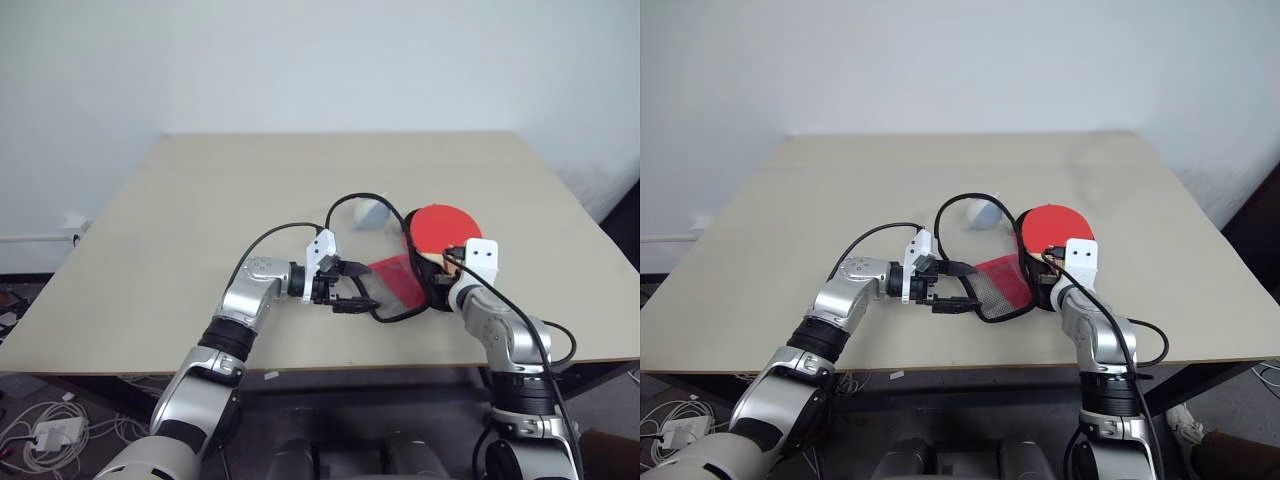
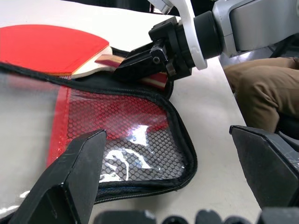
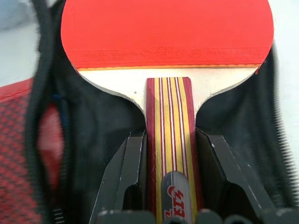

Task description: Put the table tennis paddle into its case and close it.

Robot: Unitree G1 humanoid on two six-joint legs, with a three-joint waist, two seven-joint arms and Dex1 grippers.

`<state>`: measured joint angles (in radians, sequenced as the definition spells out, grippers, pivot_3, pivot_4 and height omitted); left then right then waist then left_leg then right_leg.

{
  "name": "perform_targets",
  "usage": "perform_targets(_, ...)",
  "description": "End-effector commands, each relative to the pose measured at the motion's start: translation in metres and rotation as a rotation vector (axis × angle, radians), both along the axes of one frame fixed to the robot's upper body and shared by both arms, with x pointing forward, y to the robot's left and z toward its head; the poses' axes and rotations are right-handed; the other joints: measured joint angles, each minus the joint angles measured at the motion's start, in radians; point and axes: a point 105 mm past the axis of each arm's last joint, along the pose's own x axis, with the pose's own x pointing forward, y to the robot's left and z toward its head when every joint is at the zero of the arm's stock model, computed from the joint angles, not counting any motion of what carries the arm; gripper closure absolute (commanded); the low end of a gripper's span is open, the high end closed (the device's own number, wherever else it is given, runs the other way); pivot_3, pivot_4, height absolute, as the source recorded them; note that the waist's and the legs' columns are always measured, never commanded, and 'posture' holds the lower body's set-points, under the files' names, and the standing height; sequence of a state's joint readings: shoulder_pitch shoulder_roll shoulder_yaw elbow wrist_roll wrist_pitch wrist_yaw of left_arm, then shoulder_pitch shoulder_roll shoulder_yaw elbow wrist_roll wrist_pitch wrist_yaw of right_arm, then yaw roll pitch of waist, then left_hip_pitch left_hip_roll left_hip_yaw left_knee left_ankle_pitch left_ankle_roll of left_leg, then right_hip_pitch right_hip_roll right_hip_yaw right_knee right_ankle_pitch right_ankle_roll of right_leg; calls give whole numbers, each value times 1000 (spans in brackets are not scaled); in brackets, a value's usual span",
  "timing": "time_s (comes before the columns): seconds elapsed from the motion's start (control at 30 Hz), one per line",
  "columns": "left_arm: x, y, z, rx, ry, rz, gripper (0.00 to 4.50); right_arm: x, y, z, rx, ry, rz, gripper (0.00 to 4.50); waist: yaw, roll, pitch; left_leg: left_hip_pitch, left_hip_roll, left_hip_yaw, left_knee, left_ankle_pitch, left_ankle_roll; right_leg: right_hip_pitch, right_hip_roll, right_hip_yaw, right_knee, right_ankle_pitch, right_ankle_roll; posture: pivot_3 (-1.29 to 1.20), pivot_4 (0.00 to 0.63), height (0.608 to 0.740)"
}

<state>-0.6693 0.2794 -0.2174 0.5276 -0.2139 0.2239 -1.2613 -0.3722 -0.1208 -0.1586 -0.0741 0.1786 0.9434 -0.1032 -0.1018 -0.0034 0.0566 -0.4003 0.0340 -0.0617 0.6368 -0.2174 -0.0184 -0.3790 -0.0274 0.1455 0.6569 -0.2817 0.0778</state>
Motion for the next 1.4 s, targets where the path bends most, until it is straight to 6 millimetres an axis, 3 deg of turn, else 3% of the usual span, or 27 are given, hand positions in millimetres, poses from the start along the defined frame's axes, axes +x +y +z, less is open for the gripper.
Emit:
perform_targets(0.03,4,-2,17,-27,-54,-9,0,6,0,21,-1,-69,8,3365,0,0,0,0,0,0,0,0,0,0,0,0,0,0,0,0,0,740)
perform_targets(0.33,4,-3,18,-27,-55,-12,0,10,11,26,12,-94,29,3365,0,0,0,0,0,0,-1,0,0,-1,0,0,0,0,0,0,0,740)
perform_targets(0.77,3,-3,20,-28,-61,-14,0,11,16,4,-59,-14,79,3365,0,-1,0,1,0,0,0,0,0,1,0,0,0,0,0,0,0,740)
perform_targets(1.07,5,-2,23,-27,-66,-7,0,14,25,9,1,-31,132,181,0,0,0,1,0,0,0,0,0,1,0,0,0,0,0,0,0,740)
perform_targets(1.13,7,1,26,-31,-64,5,0,13,24,14,-5,-48,143,23,-1,0,0,1,0,0,0,0,0,1,0,0,0,0,0,0,0,740)
perform_targets(1.27,14,14,33,-23,-63,43,0,11,15,46,17,-177,147,23,-1,0,0,0,0,0,-1,0,0,0,0,0,0,0,0,0,0,740)
perform_targets(1.4,23,42,37,41,-61,77,0,-4,16,106,52,-426,287,23,0,0,0,-1,0,-1,0,0,0,-1,0,0,0,0,0,0,0,740)
